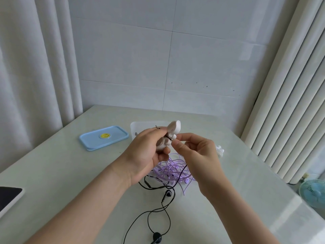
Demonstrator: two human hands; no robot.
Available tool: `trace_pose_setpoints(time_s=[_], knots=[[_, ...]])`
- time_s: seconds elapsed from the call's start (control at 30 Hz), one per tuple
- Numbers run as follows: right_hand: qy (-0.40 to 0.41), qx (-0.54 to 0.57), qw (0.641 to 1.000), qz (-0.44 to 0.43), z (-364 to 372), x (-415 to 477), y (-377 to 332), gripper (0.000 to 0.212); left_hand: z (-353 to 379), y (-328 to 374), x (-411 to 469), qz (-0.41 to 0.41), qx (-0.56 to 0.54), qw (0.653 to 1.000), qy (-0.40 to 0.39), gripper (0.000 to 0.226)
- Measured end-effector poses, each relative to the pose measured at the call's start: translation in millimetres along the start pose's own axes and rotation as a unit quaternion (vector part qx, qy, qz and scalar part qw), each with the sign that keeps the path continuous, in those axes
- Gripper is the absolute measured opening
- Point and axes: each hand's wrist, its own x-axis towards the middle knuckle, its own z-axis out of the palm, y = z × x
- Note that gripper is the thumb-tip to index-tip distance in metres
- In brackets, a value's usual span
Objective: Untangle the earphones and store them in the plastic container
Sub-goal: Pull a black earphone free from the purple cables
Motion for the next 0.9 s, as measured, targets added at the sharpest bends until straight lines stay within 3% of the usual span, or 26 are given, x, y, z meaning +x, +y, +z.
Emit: trace_pose_setpoints(time_s=[0.33, 0.67, 0.8, 0.9], knots=[[0.011, -0.064, 0.997, -0.040, 5.5, -3.7, 0.9, 0.028, -0.8, -2.2, 0.0, -0.050, -0.065, 0.997, -0.008, 0.017], [0.055, -0.108, 0.991, -0.059, 6.0, -3.4, -0.3, 0.033, -4.5, -6.5, 1.0, -0.024, -0.004, 0.999, -0.037, 0.029], [0.088, -0.137, 0.983, -0.083, 5.0, -1.1, 4.5, 0.024, -10.7, -8.5, 0.7, -0.023, 0.048, 0.998, -0.044, 0.037], [0.102, -0.098, 0.988, -0.064, -0.6, 1.2, 6.6, 0.006, -16.0, -5.1, 0.1, -0.024, 0.019, 0.998, -0.055, 0.039]])
